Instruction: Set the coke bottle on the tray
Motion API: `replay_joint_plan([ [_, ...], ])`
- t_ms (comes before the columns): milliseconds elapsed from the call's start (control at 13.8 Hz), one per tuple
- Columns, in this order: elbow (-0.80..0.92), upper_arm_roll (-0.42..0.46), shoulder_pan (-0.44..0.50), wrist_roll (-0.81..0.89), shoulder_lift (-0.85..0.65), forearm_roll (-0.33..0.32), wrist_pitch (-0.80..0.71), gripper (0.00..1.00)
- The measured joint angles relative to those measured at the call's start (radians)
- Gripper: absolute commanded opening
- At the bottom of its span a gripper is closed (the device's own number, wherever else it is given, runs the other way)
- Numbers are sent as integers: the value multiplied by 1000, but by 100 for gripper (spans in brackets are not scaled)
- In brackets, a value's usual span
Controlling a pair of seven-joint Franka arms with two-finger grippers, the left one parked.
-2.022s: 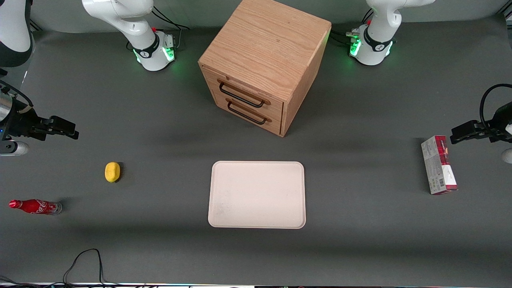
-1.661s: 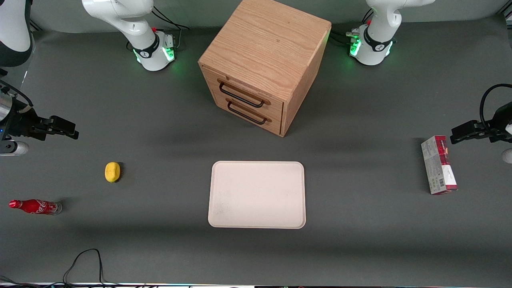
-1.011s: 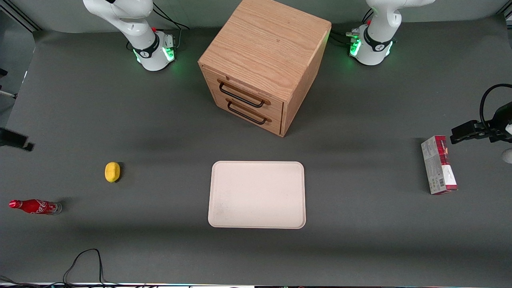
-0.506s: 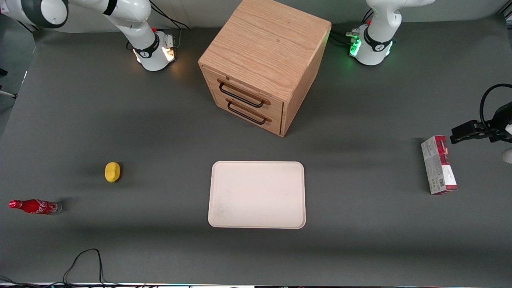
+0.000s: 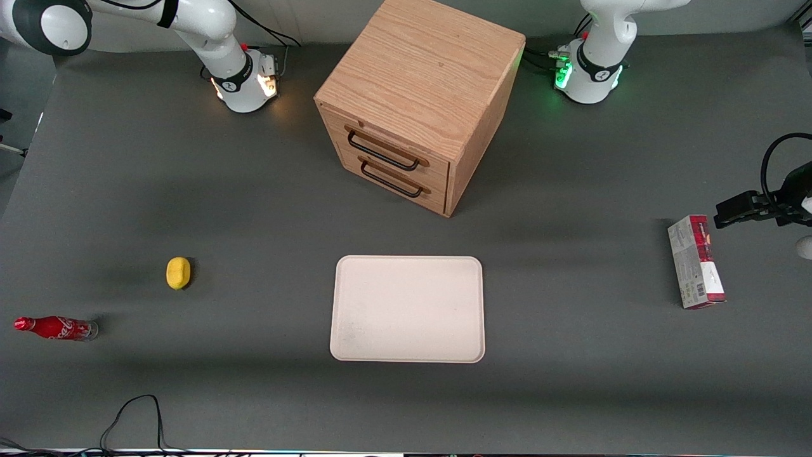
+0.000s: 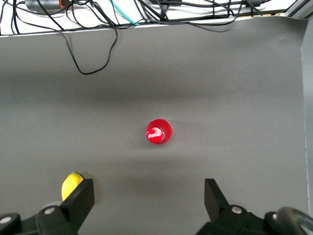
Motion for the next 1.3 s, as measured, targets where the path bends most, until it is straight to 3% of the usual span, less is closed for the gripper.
replay_joint_plan([
  [794,-1,2,25,0,176,-2,154,100],
  [1300,-1,2,38,0,218,-12,174,100],
])
